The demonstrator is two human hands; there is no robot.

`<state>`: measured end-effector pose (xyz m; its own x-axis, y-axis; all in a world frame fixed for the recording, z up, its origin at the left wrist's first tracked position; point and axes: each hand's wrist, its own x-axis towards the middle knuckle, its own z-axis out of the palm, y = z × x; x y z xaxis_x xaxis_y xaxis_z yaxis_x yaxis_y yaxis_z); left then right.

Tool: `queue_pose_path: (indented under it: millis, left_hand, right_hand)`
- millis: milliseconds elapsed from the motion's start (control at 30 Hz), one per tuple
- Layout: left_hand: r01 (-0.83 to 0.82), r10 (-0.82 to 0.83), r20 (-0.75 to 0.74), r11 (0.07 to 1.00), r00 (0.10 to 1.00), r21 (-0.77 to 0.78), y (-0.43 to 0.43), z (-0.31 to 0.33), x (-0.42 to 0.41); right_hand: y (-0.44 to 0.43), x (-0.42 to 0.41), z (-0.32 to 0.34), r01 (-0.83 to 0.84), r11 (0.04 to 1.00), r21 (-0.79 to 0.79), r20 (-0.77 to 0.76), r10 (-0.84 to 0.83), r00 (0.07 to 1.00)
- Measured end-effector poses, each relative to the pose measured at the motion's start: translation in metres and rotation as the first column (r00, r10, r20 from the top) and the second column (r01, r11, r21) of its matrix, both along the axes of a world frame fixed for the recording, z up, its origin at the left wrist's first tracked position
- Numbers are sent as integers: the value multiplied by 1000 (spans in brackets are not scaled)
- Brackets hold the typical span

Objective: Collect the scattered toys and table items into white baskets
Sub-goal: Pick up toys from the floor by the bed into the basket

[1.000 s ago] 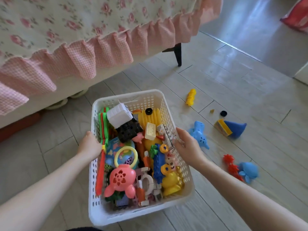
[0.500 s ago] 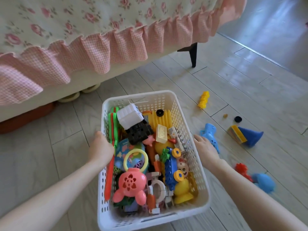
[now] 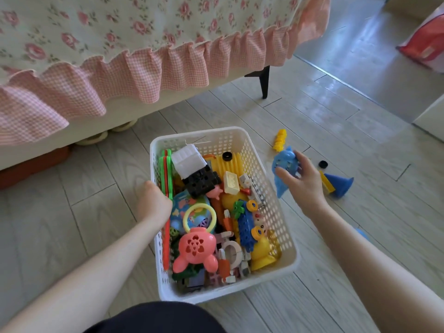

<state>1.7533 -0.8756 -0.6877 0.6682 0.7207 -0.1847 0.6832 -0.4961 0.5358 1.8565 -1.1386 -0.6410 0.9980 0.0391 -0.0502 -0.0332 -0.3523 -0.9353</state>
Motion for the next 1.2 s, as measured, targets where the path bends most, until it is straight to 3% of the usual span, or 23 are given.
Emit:
queue_pose_path:
  millis: [100, 200, 267, 333, 433, 533, 600, 667, 700, 767, 800, 833, 900, 933, 1033, 1200]
  left_hand:
    - [7, -6, 14, 1000, 1000, -22, 1, -2, 1]
    - [10, -9, 37, 999, 999, -41, 2, -4, 0]
    - [6, -4, 41, 999, 999, -52, 4, -4, -1]
    - [2, 1, 51, 998, 999, -62, 5, -4, -1]
    - [11, -9, 39, 999, 999, -50, 6, -4, 0]
    - [13, -12, 21, 999, 1000, -53, 6, -6, 0]
    - [4, -4, 1, 998, 1000, -64, 5, -6, 0]
    - [-1, 1, -1, 997, 1000, -77, 5, -6, 0]
    - [2, -2, -2, 997, 1000, -79, 6, -5, -1]
    - [9, -10, -9, 996, 1000, -84, 6, -5, -1]
    - [12, -13, -14, 996, 1000, -84, 6, -4, -1]
    - [12, -14, -19, 996, 1000, -84, 5, -3, -1]
    - [16, -18, -22, 996, 1000, -86, 5, -2, -1]
    - [17, -19, -20, 996, 1000, -87, 5, -2, -1]
    - [24, -26, -11, 996, 1000, -90, 5, -2, -2]
    - [24, -24, -1, 996, 1000, -87, 3, -2, -2]
  right_hand:
    - [26, -17, 22, -100, 981, -166, 189, 131, 973]
    - [52, -40, 40, -272, 901, -338, 291, 375, 880]
    - [70, -58, 44, -446, 722, -529, 227, 627, 745]
    - [84, -76, 38, -562, 458, -689, 87, 822, 563]
    - [96, -101, 19, -555, 122, -823, -85, 939, 333]
    - [102, -117, 2, -491, -59, -869, -184, 960, 211]
    - [105, -121, -2, -514, -118, -850, -228, 961, 157]
    - [109, -124, 1, -617, -94, -781, -227, 964, 140]
    - [109, -124, 3, -699, -4, -715, -184, 966, 183]
    - [109, -120, 8, -780, 298, -551, -65, 916, 395]
    - [110, -116, 9, -735, 421, -531, -25, 859, 511]
    - [110, -111, 8, -667, 486, -565, -9, 805, 593]
    - [109, -103, 5, -622, 457, -636, -124, 735, 666]
    - [109, -101, 2, -663, 421, -619, -218, 719, 660]
    - [105, -96, 2, -766, 388, -513, -328, 736, 592]
    - [105, -86, 9, -812, 288, -508, -393, 761, 516]
